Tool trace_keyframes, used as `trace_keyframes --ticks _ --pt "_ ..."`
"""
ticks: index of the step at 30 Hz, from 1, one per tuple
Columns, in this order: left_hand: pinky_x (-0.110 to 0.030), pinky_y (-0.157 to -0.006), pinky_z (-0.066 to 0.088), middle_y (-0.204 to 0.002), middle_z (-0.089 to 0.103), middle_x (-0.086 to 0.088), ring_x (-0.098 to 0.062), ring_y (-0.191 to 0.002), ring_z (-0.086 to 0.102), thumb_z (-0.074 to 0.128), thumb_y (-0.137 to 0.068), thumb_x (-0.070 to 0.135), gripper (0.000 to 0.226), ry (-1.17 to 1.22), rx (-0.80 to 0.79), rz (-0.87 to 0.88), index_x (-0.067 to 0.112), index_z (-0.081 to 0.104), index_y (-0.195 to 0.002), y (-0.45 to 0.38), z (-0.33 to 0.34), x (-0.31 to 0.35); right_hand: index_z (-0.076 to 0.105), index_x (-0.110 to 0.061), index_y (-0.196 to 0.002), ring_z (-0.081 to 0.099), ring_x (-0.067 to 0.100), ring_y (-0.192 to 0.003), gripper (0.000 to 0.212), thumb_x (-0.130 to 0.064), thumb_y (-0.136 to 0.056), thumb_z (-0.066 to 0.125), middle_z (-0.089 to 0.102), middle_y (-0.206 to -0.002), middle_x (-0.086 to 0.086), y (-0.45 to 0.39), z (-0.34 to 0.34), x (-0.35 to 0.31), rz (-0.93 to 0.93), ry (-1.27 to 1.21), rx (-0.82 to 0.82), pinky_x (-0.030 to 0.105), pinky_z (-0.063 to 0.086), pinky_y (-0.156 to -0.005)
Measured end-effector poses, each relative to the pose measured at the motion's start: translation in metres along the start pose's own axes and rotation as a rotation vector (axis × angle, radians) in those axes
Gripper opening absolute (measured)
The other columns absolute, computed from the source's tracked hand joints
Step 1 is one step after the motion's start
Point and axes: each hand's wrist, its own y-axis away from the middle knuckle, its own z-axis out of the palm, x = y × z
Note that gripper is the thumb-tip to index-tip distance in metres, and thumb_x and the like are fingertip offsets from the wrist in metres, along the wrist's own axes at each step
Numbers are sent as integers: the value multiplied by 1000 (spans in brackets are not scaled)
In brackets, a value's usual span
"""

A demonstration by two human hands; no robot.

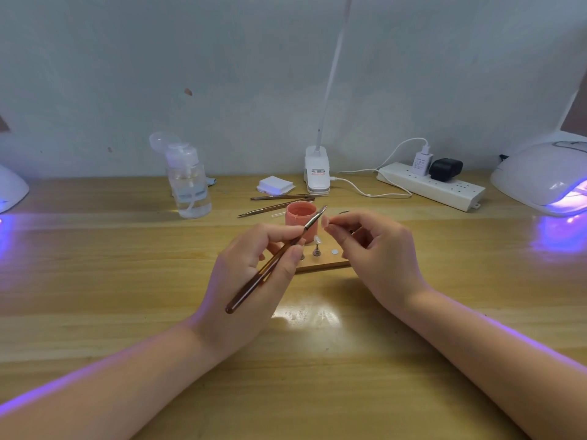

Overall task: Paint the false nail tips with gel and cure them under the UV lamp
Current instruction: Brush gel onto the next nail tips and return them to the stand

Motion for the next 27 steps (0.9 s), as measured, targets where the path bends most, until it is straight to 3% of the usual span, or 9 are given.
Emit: trace_keyframes --ticks 6,9,12,19,24,27 --pt "-27 -79 46 -90 70 4 -19 -89 65 54 -85 33 19 1 -16 57 23 67 -94 2 0 -4 74 -13 -95 63 23 -62 9 -13 -86 73 70 -77 -1 0 -1 3 4 17 7 45 52 -61" --pt "-27 -78 47 -90 70 10 -17 -90 65 54 -87 33 18 -9 -4 34 28 65 -100 1 -1 -2 74 -13 -97 63 22 -62 10 -12 -87 72 70 -79 -1 1 -1 3 12 13 -14 45 53 -60" --pt "-17 -80 45 -95 69 17 -13 -95 64 61 -90 30 18 -19 -18 -11 34 65 -107 -1 -1 -3 74 -12 -97 62 23 -61 10 -12 -87 71 70 -80 -1 1 0 2 31 -4 -28 46 53 -60" --pt "-14 -78 41 -88 71 4 -16 -87 65 57 -84 28 18 -29 -3 88 20 69 -95 0 0 -2 73 -16 -94 65 22 -61 9 -12 -87 70 70 -78 -3 1 0 1 89 -21 -32 46 53 -62" --pt "-9 -81 40 -100 68 20 -9 -97 61 61 -90 27 22 -67 -35 12 34 64 -111 -1 -1 -3 74 -18 -92 65 20 -61 7 -14 -86 72 67 -73 -14 3 1 0 89 -13 -32 44 54 -63" --pt "-8 -82 38 -97 69 17 -5 -95 61 63 -88 24 21 -94 -60 40 31 67 -107 -1 0 -3 74 -16 -93 65 21 -62 8 -13 -85 72 69 -75 -10 4 2 1 87 -2 -25 46 54 -64"
